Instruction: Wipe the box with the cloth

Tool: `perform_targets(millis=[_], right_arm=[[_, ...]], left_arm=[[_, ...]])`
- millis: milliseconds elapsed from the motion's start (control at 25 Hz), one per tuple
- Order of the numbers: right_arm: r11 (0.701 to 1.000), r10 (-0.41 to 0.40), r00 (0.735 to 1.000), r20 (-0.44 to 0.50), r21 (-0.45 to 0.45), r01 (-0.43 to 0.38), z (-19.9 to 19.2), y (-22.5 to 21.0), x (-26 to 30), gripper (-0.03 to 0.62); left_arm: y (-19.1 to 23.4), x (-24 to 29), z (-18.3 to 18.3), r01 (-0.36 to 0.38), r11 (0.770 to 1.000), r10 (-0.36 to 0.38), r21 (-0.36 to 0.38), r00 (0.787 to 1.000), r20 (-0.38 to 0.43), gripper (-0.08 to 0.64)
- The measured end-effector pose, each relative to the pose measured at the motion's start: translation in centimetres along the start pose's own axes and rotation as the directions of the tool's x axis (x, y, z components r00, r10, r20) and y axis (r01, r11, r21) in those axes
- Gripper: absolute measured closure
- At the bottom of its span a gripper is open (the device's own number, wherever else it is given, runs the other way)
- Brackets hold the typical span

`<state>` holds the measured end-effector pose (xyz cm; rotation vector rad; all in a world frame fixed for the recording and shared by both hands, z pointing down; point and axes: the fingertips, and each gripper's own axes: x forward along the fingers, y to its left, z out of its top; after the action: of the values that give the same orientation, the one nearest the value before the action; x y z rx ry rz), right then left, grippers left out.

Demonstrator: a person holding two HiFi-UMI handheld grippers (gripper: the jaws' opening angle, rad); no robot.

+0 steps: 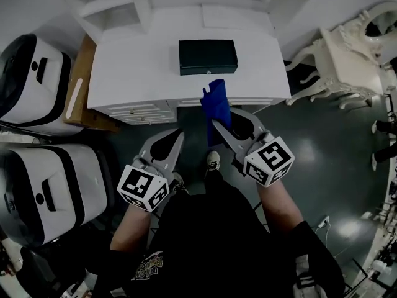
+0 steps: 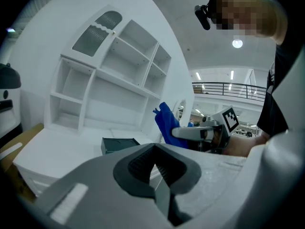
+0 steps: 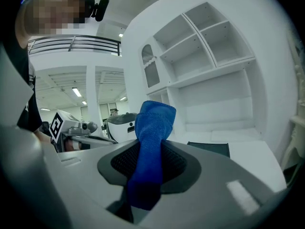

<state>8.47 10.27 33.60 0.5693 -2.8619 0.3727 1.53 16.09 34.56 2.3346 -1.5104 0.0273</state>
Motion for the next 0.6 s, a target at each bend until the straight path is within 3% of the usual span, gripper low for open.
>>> perform_targets(millis=[600], right_arm=[[0.993,0.122,0.992,-0.031,0.003,-0.122,0.5,-6.7,1.9,0.448]], left_arm=[[0.1,6.1,0.8,-0.130,0.992,0.130,-0.007,0.992,-0.002,0.558]])
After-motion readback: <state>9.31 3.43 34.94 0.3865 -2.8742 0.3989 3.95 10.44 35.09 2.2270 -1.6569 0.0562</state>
